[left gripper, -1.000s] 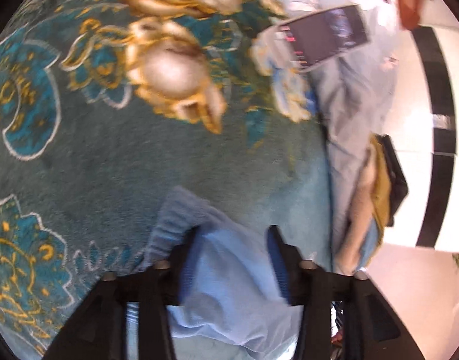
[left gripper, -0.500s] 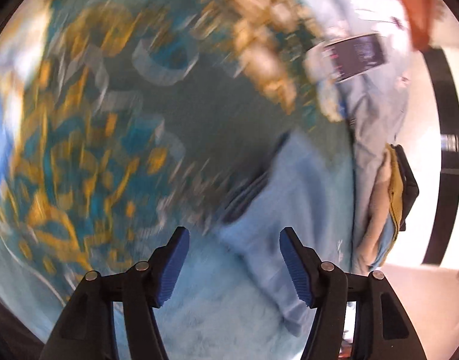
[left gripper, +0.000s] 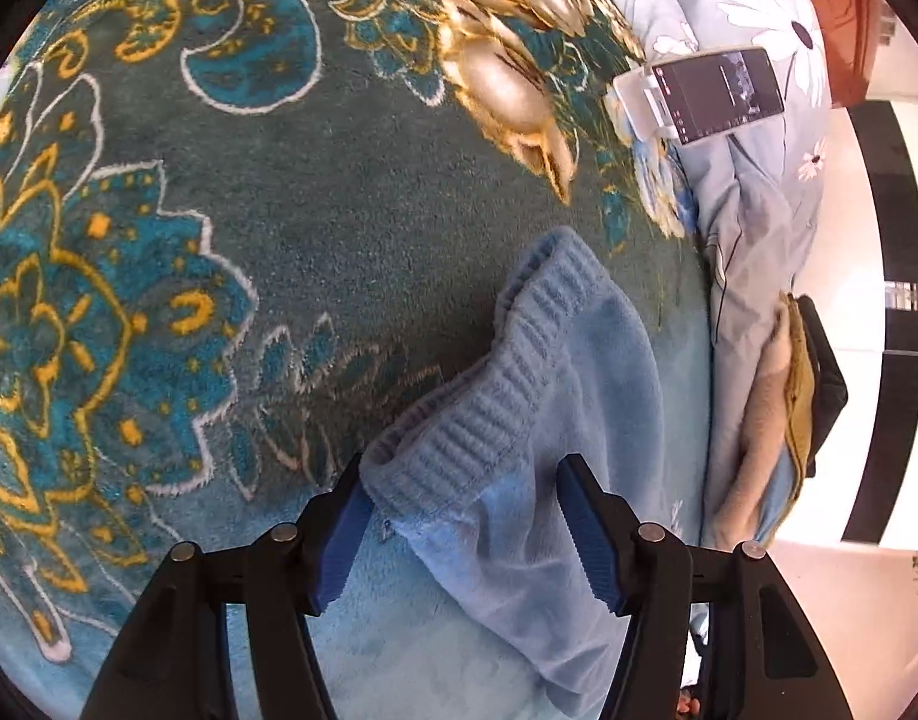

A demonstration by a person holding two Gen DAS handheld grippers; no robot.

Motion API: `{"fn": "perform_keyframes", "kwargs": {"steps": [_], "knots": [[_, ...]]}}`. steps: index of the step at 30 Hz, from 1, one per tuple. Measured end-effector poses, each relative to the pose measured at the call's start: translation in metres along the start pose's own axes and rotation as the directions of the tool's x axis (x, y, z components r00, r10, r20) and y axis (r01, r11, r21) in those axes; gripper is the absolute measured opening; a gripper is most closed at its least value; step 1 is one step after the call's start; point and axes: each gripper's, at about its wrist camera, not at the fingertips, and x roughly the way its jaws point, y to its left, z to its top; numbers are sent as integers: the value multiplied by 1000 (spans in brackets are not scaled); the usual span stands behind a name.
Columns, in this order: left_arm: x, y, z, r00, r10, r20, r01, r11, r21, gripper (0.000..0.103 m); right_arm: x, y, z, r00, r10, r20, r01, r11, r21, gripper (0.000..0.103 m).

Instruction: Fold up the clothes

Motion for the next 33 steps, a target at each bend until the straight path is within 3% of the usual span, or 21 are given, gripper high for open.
{"fn": "perform_keyframes", "kwargs": {"steps": [1,2,3,7,17,22,26,30,33], "knots": [[-1,2,1,1000,-6,11,6,1000,-22,55,1,2,1,1000,-10,-2,10,1000,-1,34],[-1,3,2,1000,-3,16,4,999,-40,49,-1,4,1,1000,-12,-4,12,1000,-5,16],[-1,5,4,1000,2,19,-1,998,-57,41,-4,6,2,1000,-11,-5,11,1000,-11,11],[-6,0,9,999,8,36,-6,999,-53,22,-15,14,3,1000,-7,-10,7,999,-34,9],[-68,-33,40,989,-61,131,44,991,127,20,-101,32,-21,983,179,-40,-183,963,-197,8],[-96,-34,71,981,-40,189,-9,967,254,20,-132,22,-79,967,237,-91,-253,931,-263,8],[-84,4,80,984,60,167,-100,965,243,20,-123,-13,-125,975,166,-147,-202,939,-280,8],[-64,33,86,980,140,140,-169,961,218,20,-101,-68,-150,976,90,-198,-122,980,-155,8],[-52,47,88,976,177,127,-200,959,202,20,-99,-94,-159,977,73,-203,-96,990,-107,8]]}}
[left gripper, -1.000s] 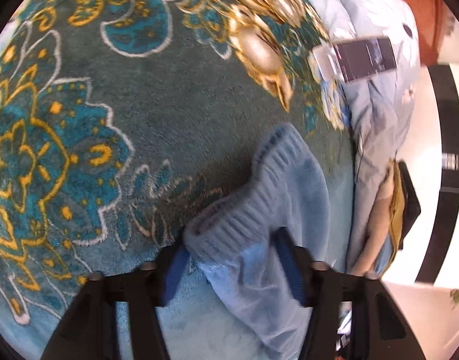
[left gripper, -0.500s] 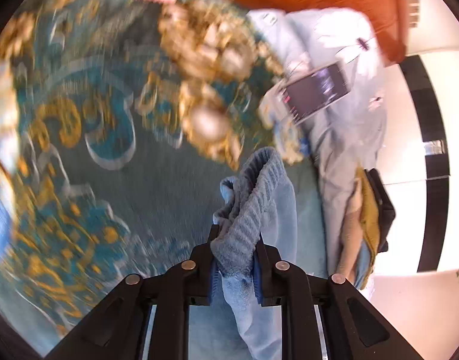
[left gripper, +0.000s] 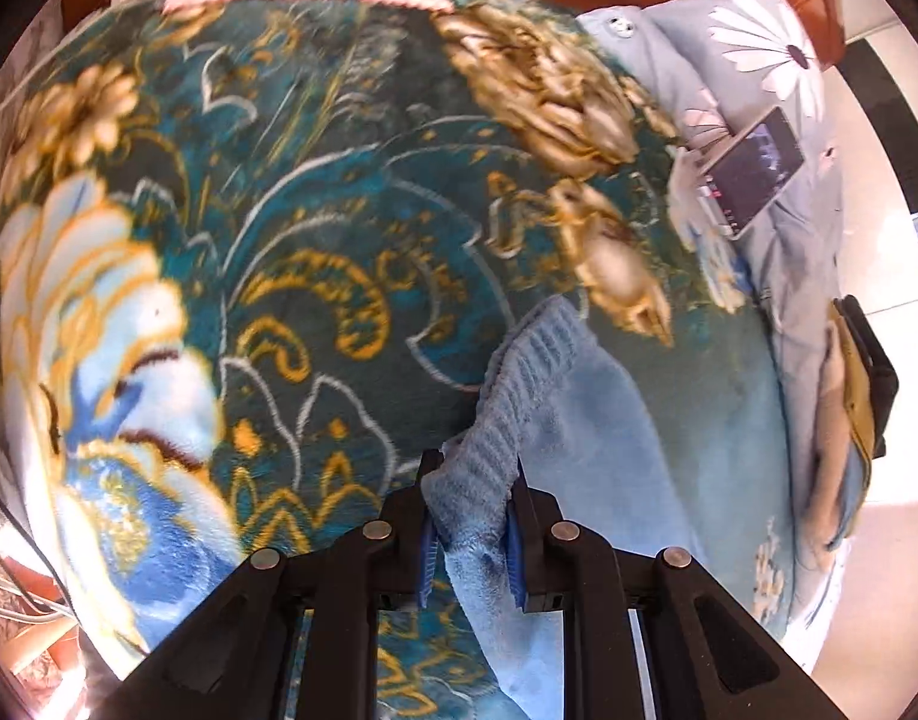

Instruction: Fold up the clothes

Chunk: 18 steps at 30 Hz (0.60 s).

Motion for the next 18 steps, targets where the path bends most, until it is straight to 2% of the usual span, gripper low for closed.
{"fn": "perform_keyframes", "kwargs": {"steps": [5,7,9,11,14,18], "knots": [[-8,-4,0,999,-28,-29,28,1000,-9,22,1,-6,0,1000,-18,-18,18,1000,17,9],[-14,-6,0,998,-39,-43,39,999,0,28,-5,-7,1,1000,-19,-14,19,1000,8,11],[-23,-2,-6,998,-41,-51,40,999,-20,33,-12,-8,2,1000,-18,-7,18,1000,-3,14],[-34,5,-15,997,-52,-48,49,997,-52,33,-19,-12,4,1000,-19,3,19,1000,-3,19],[-50,13,-32,997,-73,-40,69,993,-92,34,-30,-20,6,998,-54,34,53,998,32,22],[-65,8,-64,993,-118,-17,116,989,-87,38,-61,-24,4,987,-85,135,81,996,34,22]]}}
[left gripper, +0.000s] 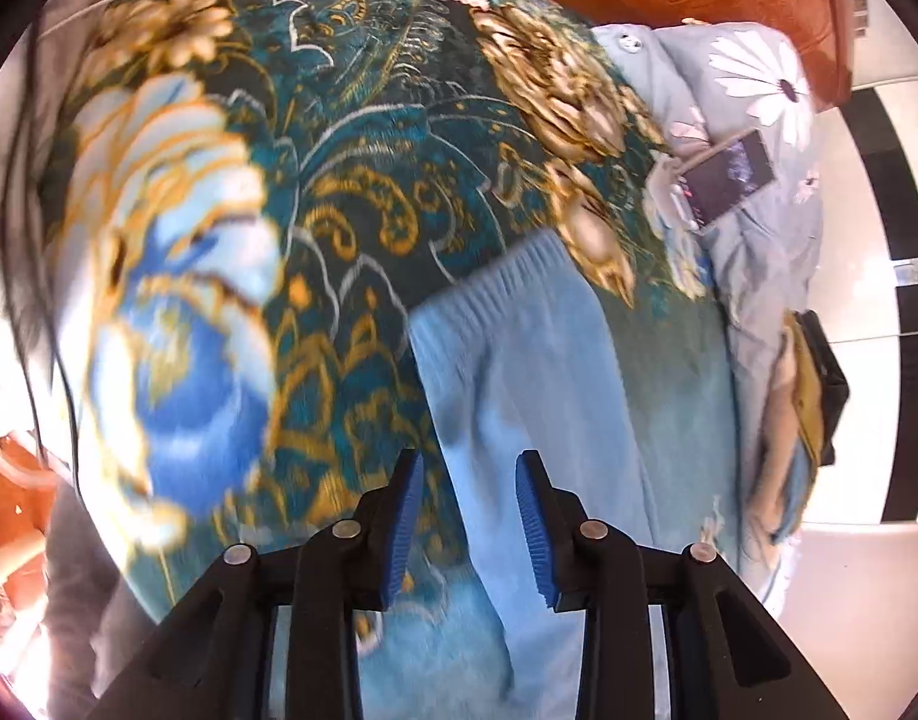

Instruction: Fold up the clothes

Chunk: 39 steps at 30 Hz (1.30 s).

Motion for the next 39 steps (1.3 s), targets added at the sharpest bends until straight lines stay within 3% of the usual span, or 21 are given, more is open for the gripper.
{"fn": "perform_keyframes", "kwargs": {"steps": [5,8,11,16,21,25,29,33,39], "knots": [[5,-43,-48,997,-53,-49,59,990,127,43,-10,11,7,998,48,49,-45,997,-55,25],[23,-85,-82,989,-63,-132,96,960,262,46,8,11,11,996,85,-1,-85,996,-18,34],[44,-123,-120,973,-42,-227,130,912,388,47,27,2,12,996,74,-52,-72,997,35,35],[78,-140,-171,945,74,-318,105,853,511,48,39,-7,9,995,89,-53,-84,993,87,35],[82,-123,-180,936,108,-335,78,864,497,48,45,-15,19,991,123,-54,-112,977,182,35],[73,-114,-174,945,79,-316,82,882,464,49,15,-16,22,996,87,33,-91,987,130,35],[69,-115,-172,951,62,-303,90,882,463,49,12,-24,28,998,-55,20,54,997,62,35],[67,-111,-174,949,70,-306,84,883,462,49,26,-18,32,991,-133,-6,133,991,-27,37],[64,-112,-176,950,70,-304,84,881,465,49,44,13,30,969,-247,6,242,944,-223,38]]}}
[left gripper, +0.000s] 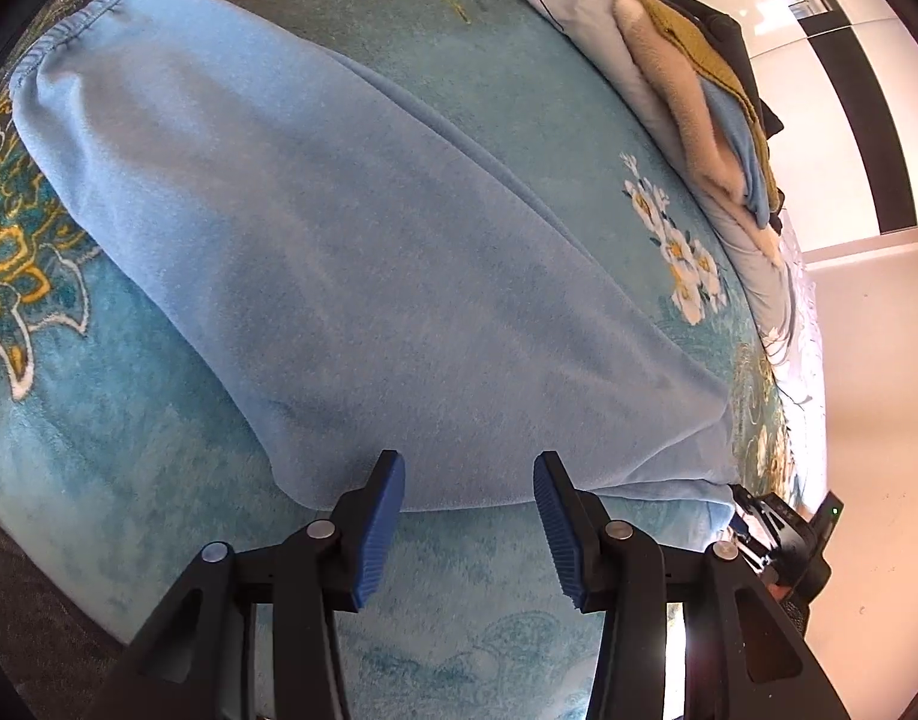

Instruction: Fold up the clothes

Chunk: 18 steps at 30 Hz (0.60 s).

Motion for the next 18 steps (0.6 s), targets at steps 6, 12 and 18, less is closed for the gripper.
{"fn": "perform_keyframes", "kwargs": {"steps": [6,12,18], "knots": [[-2,0,-2,1000,1,-4,-1,1000,3,49,8,10,1,998,63,-11,-63,997,-36,16],[-6,7,-3,1000,-1,3,1,1000,-18,49,-13,18,10,995,89,45,-86,994,-68,3],[-5,12,-4,1000,1,-1,-1,999,-34,49,-24,26,24,993,37,112,-23,992,-127,3]]}}
